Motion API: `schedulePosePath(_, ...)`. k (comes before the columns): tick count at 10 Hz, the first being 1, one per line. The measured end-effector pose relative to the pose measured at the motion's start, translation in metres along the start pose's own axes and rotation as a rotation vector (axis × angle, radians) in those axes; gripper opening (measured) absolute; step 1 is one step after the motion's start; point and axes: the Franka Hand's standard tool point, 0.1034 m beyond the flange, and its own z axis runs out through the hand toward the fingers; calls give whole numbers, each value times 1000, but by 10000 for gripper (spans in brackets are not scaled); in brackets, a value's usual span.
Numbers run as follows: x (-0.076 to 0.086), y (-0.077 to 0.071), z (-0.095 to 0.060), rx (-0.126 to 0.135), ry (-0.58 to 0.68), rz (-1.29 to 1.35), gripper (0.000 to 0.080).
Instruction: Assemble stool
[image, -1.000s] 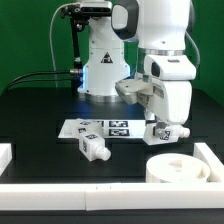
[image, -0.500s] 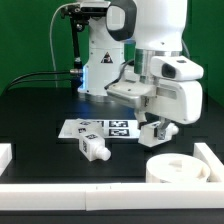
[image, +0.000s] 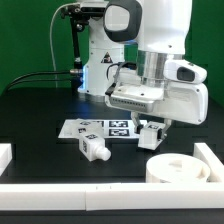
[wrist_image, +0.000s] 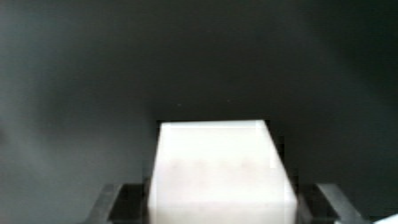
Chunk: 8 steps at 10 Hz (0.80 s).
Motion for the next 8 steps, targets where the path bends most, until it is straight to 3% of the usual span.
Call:
schedulePosePath(2, 6, 0, 4, 12, 3, -162, 334)
schedulePosePath(7, 10, 4, 6, 9, 8, -156, 335)
schedulePosePath(8, 10, 4, 6, 9, 8, -155, 502)
